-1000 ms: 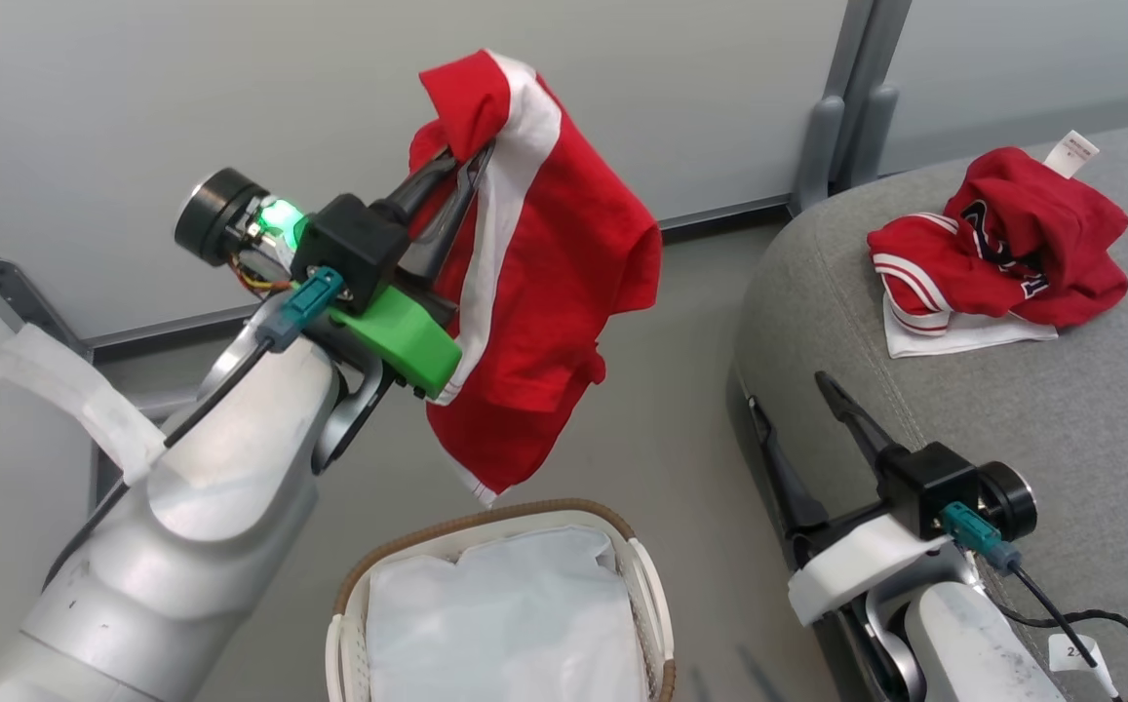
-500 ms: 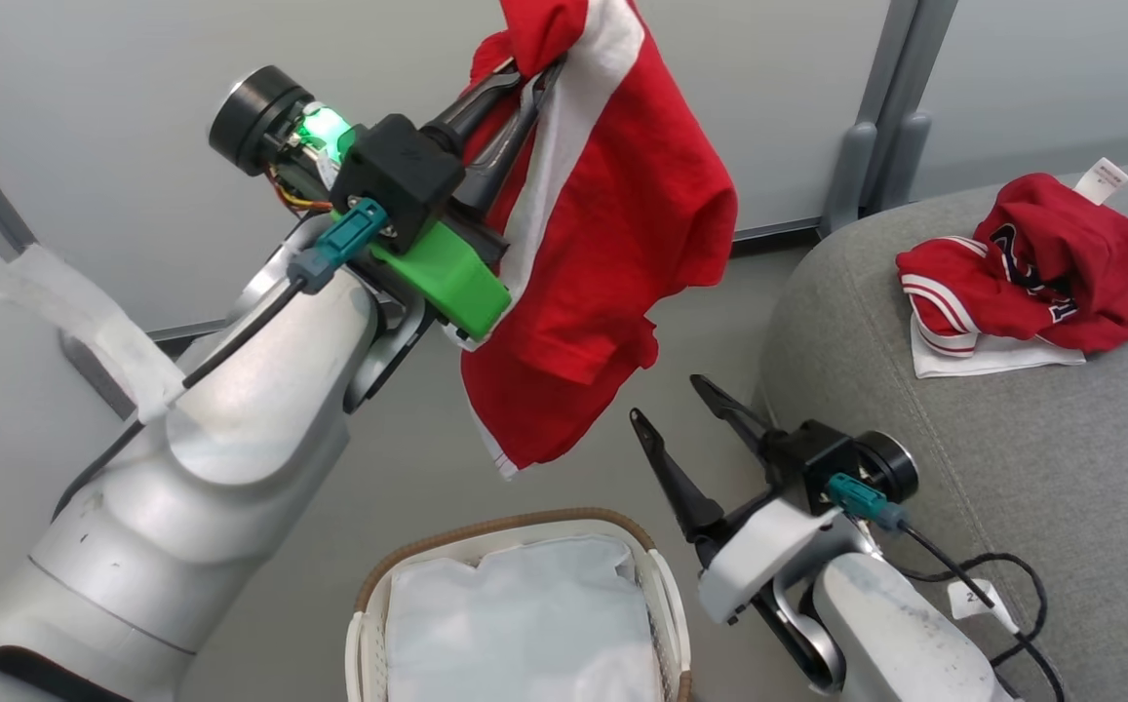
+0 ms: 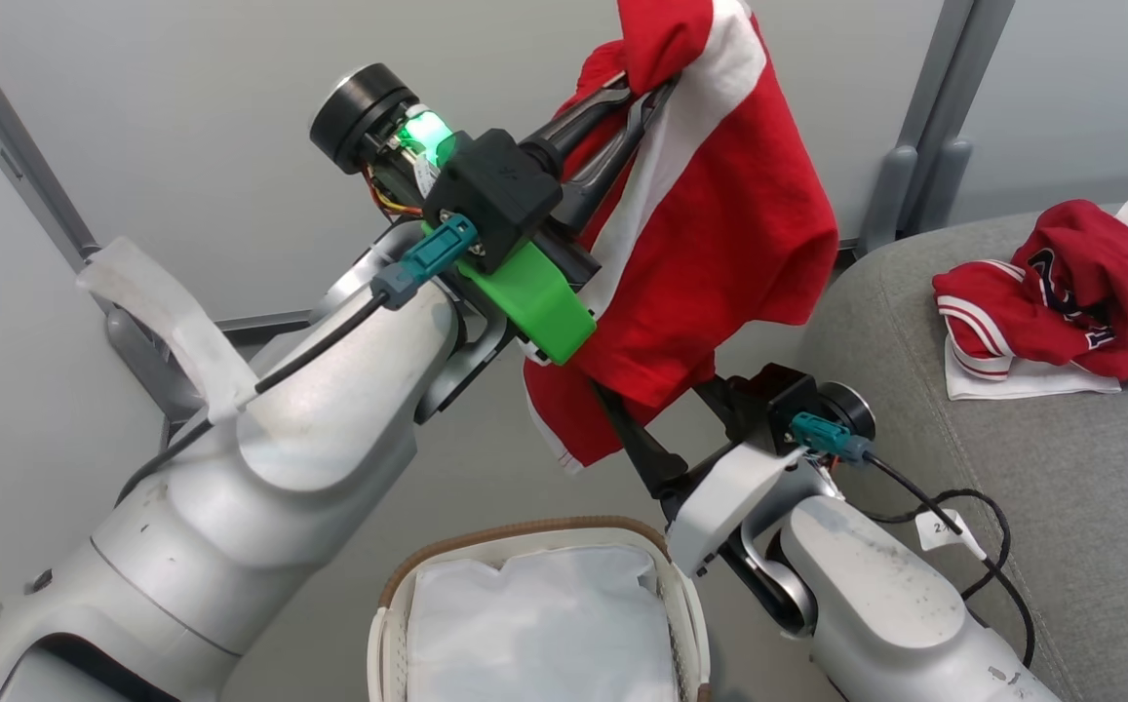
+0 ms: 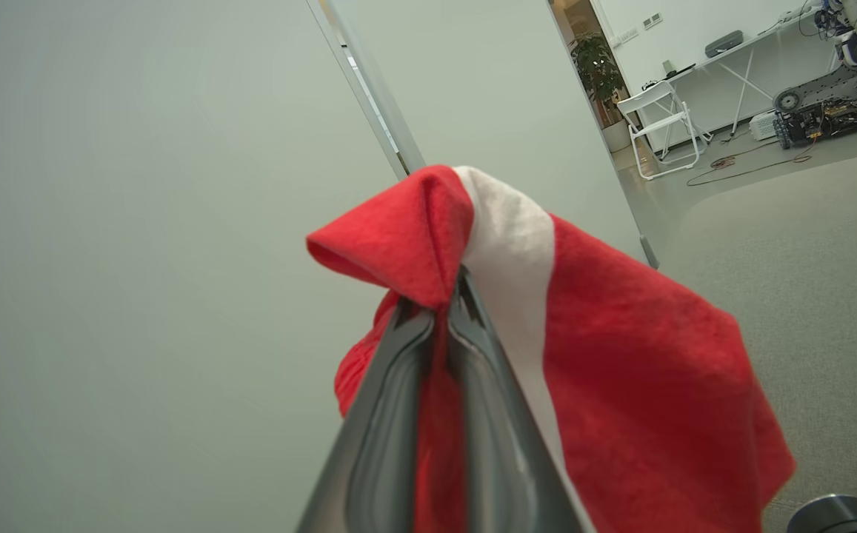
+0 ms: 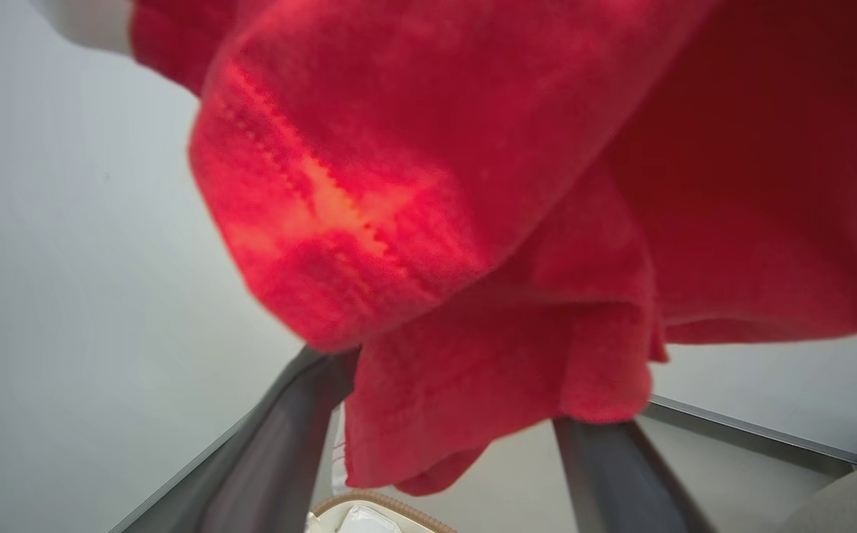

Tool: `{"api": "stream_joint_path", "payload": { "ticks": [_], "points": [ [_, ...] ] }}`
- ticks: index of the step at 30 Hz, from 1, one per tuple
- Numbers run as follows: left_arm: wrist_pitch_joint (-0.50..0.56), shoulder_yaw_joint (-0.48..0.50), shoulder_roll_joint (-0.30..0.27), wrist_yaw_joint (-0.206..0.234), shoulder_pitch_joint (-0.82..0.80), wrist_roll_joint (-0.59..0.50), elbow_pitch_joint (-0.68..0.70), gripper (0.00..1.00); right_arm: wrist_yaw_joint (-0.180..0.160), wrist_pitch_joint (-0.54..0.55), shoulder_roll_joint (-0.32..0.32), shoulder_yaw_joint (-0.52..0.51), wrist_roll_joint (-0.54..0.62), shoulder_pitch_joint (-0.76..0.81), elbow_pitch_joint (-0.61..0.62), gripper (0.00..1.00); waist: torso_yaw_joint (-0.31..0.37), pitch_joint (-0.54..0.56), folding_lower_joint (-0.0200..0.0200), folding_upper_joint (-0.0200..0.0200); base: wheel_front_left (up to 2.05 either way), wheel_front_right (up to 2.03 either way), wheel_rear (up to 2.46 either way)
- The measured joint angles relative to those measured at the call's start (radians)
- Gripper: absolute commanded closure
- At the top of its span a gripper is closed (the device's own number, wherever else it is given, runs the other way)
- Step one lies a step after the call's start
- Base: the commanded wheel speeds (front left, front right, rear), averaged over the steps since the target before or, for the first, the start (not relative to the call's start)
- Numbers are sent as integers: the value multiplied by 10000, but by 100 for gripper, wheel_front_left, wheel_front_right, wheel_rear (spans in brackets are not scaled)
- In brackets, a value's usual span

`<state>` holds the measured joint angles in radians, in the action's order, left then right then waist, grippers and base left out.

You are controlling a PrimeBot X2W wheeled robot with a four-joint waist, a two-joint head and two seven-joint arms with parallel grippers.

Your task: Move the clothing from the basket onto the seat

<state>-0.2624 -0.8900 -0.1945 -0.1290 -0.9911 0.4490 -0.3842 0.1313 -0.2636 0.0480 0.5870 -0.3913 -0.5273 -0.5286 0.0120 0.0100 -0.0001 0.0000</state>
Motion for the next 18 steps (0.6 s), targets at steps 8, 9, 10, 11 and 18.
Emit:
{"api": "stream_joint_path", "payload": {
  "ticks": [8, 9, 10, 11, 18],
  "points": [
    [-2, -161, 111, 0, 43, 430, 48, 100, 0, 0, 4, 144, -25, -278, 35, 100, -135, 126, 0, 0, 0, 0, 0],
    [-15, -138, 84, 0, 136, 433, -13, 100, 0, 0, 4, 127, -2, -272, 109, 100, -123, 137, 0, 0, 0, 0, 0],
    [-15, -128, 71, 0, 185, 447, -46, 100, 0, -2, 4, 119, 13, -265, 138, 100, -115, 140, 0, 0, 0, 0, 0],
    [-15, -104, 48, 0, 247, 468, -73, 100, 0, -2, 4, 107, 46, -245, 180, 100, -102, 144, 0, 0, 0, 0, 0],
    [-15, 151, -40, 0, 623, 545, -274, 100, 0, 0, 4, -128, 186, -50, 443, 100, 17, 180, 0, 0, 0, 0, 0]
  ]
}}
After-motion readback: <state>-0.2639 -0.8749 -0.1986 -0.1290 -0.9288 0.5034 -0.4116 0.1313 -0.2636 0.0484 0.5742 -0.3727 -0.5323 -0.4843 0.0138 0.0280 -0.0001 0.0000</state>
